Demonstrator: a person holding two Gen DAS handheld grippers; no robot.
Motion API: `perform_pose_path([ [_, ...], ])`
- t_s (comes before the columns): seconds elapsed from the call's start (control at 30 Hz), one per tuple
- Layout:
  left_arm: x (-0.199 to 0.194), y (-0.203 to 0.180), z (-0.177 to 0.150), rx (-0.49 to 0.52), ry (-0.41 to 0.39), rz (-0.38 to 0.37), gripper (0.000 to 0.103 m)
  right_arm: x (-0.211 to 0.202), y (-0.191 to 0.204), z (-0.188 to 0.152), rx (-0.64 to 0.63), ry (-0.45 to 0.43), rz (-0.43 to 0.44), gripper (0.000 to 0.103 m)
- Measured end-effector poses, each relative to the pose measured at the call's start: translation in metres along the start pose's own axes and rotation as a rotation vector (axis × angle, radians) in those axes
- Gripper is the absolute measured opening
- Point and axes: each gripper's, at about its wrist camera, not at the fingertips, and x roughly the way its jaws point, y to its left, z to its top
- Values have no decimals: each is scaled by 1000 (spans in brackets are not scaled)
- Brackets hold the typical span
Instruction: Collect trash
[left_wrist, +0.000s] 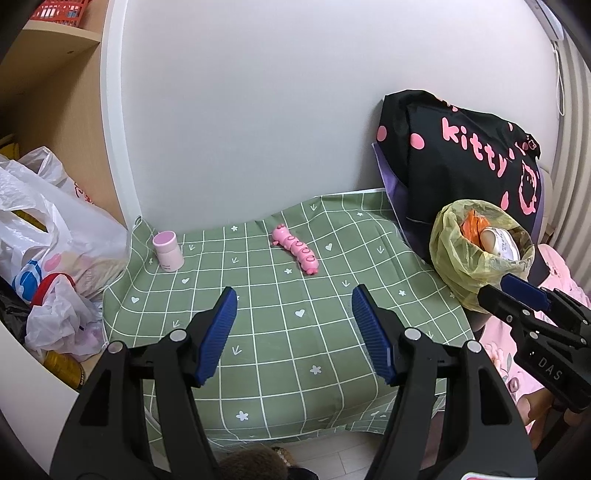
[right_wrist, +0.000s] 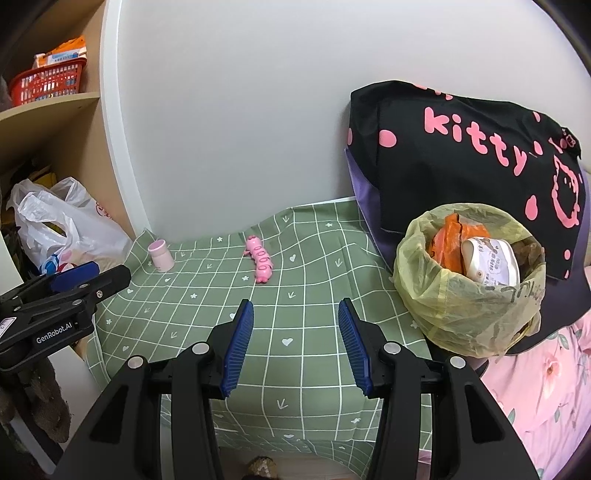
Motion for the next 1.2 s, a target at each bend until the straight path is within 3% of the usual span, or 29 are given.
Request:
perform_pose_path([
  [1.2,7,-4,-5,11,14,-33,60,-5,-4,-1,9,-8,-18,45],
])
